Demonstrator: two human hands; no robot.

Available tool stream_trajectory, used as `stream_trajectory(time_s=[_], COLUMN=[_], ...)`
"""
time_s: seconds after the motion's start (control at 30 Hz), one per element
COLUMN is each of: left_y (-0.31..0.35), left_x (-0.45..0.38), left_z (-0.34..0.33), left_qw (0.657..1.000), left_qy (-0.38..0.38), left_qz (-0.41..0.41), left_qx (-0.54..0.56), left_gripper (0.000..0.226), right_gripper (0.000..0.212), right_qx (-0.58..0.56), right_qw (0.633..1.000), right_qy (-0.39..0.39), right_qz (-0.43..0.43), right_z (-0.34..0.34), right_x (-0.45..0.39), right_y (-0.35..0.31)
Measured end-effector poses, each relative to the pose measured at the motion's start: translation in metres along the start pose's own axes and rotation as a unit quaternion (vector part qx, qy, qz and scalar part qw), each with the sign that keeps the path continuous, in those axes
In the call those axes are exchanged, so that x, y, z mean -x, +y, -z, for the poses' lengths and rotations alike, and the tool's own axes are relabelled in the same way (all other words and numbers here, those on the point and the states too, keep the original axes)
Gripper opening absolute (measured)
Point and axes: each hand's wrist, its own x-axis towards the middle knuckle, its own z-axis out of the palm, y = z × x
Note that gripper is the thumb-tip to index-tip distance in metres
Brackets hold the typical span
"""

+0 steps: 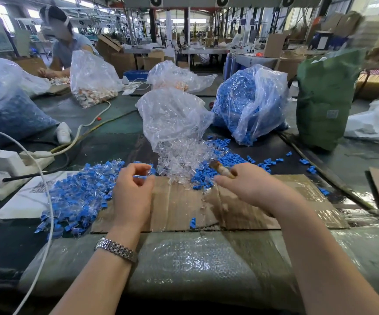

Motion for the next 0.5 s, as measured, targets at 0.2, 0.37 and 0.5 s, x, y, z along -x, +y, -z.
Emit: stream_trajectory(time_s=[0.2, 0.37, 0.5], left_y=[0.001, -0.003, -0.001], left_x=[0.006, 0.012, 0.012], left_z=[-0.018, -0.031, -0.030], left_qw=[0.966, 0.892, 0.884], left_qy=[-0.121, -0.277, -0.289], left_qz=[-0.176, -0.247, -0.252], left_qx=[-0.145, -0.257, -0.267], left_gripper=[0.029, 0.049, 0.043], right_gripper=[0.034, 0.039, 0.029], right_qx=[0.172, 0.220, 0.246], right_qw=[0.978, 0.961, 0.955], right_qy=[0.063, 0.169, 0.123], right_qz=[-0.104, 0.001, 0.112], right_z=[-0.016, -0.025, -0.034], right_x=[-0.011, -0.019, -0.028], right_y=[0.026, 0.017, -0.002])
